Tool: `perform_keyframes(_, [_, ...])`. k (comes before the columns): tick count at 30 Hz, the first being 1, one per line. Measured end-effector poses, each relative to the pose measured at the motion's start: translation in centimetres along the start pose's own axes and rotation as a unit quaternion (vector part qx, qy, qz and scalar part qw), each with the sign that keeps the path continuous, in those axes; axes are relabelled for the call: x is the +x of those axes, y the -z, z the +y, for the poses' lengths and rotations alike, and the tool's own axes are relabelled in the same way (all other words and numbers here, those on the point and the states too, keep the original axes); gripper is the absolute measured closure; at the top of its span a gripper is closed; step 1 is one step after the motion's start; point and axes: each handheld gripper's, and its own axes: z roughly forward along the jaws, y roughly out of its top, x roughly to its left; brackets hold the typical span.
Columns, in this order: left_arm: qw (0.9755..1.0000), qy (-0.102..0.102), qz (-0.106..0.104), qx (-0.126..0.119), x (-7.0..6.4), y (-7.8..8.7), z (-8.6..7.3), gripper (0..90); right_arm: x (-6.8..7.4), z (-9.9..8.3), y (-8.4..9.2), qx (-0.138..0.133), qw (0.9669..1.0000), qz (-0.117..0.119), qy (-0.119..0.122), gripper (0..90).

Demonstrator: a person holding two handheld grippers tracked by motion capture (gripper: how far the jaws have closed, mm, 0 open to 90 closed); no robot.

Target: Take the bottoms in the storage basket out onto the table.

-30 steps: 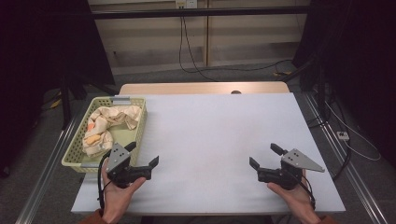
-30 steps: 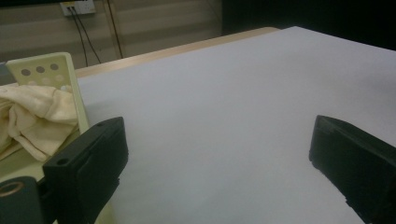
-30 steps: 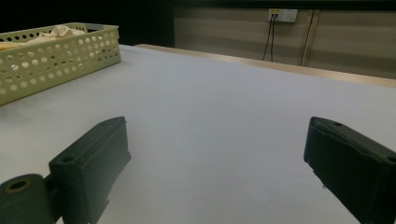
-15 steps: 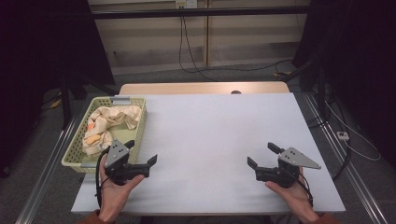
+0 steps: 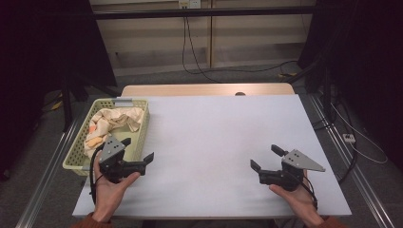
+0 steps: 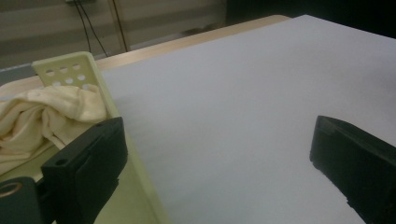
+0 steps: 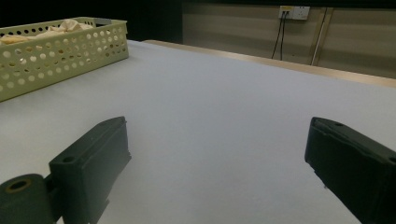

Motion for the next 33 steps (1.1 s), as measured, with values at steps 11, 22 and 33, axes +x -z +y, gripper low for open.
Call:
perform_keyframes(11, [0.9999, 0.007, 0.003, 0.010, 1.8, -0.4, 1.3, 4.1, -0.3, -0.1, -0.1, 0.003, 1.0000, 0.000, -0.001, 6.3])
perform_keyframes(22, [0.9997, 0.009, 0.016, 0.017, 3.2, -0.9, 2.7, 4.1, -0.2, -0.1, -0.1, 0.003, 1.0000, 0.002, 0.000, 6.2])
perform_keyframes(33, [0.9985, 0.026, 0.037, 0.031, 5.3, -1.1, 3.3, 4.2, -0.3, -0.1, -0.4, 0.003, 1.0000, 0.009, -0.002, 6.0])
